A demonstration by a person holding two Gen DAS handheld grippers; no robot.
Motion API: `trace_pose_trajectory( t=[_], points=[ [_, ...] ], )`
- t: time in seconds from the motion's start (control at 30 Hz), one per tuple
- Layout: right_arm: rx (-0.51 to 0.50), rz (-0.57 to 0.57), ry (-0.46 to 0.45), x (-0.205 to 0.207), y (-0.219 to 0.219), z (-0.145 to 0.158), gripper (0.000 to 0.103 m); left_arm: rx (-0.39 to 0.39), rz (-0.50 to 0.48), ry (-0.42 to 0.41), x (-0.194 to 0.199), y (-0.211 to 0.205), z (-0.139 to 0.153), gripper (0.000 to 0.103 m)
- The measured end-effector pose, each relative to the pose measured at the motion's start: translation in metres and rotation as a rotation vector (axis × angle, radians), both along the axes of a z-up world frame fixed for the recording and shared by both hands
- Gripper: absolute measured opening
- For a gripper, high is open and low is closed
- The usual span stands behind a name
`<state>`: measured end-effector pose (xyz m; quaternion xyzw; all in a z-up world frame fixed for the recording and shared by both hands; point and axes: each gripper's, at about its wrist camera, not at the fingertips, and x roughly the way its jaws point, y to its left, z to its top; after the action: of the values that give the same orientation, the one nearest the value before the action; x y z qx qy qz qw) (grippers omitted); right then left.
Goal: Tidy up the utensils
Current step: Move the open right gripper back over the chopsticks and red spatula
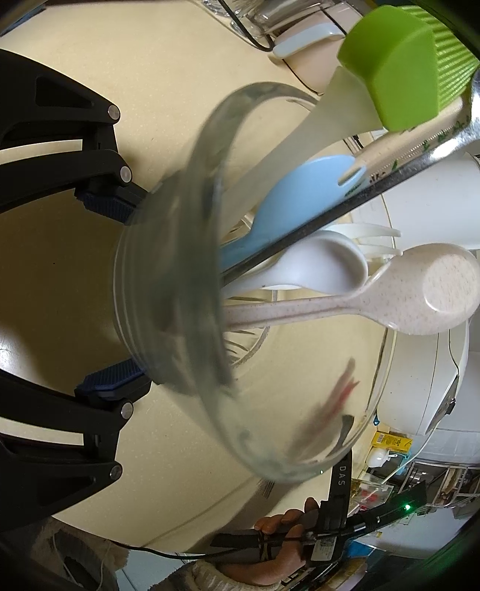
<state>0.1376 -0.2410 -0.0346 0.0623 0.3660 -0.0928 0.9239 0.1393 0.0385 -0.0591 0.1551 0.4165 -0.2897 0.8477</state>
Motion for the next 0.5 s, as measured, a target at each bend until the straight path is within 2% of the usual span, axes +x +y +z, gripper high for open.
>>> trace_pose_trajectory(
  t=[0.17, 0.5],
  points=[
    [-0.043, 0.076, 0.019, 0.006, 0.016, -0.001, 0.032, 0.0, 0.0, 0.0, -0.001, 0.0, 0.0, 0.071],
    [-0.029, 0.163, 0.086, 0.018, 0.027, -0.009, 0.031, 0.0, 0.0, 0.0, 0.0, 0.001, 0.0, 0.071]
  ],
)
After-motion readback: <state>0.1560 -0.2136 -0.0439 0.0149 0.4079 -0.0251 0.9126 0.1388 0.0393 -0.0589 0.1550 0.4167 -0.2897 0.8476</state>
